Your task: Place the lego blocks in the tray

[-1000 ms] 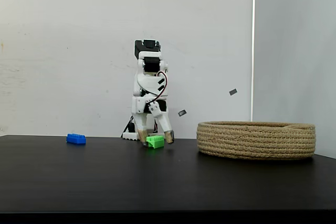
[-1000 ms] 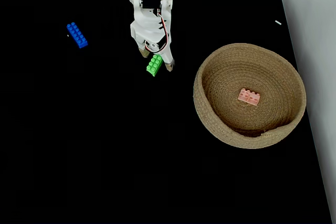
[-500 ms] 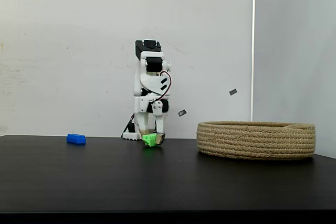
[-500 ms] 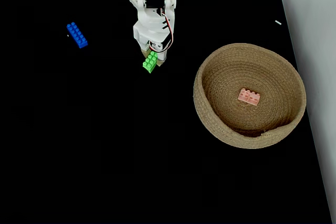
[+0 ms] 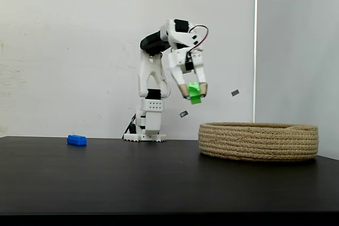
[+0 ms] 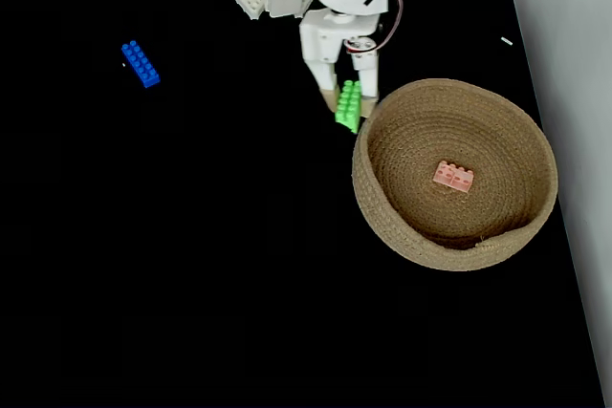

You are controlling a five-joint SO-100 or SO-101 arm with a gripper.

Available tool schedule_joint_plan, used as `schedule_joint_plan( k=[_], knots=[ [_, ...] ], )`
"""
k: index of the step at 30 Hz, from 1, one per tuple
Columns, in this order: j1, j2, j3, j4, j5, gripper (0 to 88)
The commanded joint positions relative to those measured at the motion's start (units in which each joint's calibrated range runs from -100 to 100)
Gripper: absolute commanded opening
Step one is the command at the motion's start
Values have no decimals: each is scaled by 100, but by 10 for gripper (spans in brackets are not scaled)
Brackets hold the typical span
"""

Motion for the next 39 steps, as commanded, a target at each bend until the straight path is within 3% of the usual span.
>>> schedule_joint_plan(
  k=[1, 5, 9, 12, 19, 23, 28, 35, 39],
  knots=[
    [-776, 479, -1051, -76, -195, 0],
    [-1073, 1176, -1607, -101, -293, 2],
    [-1147, 1632, -1844, -101, -244, 340],
    [-1130, 1735, -1908, -101, -244, 432],
    [-743, 1116, -1416, 41, -166, 447],
    [-17, -97, -267, 474, 78, 432],
    [1623, -1662, 1585, 715, 991, 418],
    [4261, -3020, 3126, 690, 2940, 389],
    [5209, -3097, 3390, 549, 3873, 377]
  ],
)
